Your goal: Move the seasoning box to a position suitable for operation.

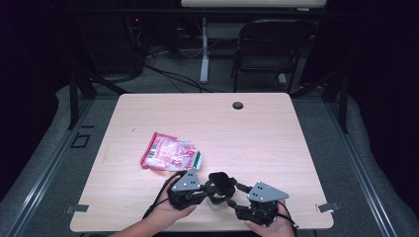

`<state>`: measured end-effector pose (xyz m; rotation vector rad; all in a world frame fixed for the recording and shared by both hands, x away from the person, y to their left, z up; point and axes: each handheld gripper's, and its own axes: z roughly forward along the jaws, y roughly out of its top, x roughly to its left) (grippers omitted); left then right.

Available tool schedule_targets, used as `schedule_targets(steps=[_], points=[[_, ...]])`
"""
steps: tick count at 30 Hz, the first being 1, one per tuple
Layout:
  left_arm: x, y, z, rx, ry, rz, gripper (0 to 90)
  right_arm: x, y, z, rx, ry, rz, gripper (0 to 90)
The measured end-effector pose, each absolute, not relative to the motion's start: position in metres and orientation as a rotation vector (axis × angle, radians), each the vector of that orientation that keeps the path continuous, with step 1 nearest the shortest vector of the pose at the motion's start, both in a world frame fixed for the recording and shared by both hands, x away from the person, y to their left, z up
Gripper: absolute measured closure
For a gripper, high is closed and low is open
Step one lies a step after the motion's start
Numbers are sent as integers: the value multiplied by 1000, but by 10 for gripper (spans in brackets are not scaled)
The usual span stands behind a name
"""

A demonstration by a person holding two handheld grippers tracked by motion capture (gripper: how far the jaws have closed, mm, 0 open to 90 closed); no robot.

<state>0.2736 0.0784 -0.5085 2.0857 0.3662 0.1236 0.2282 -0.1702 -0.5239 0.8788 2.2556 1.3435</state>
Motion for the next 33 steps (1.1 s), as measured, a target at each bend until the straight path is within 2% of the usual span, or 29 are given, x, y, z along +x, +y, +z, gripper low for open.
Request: schedule_targets(steps=[6,12,22,33], points=[[273,79,-507,2083,363,133,893,230,-160,-527,847,2220,1305,440],[274,84,-508,2089,384,164,890,233,-159,-526,867,2183,1292,539],[282,93,-517,2114,455,188,886,235,-163,-524,891,2189,1319,580],[283,92,-520,2125,453,191,881,238,-172,-522,962,2175,1385,652]])
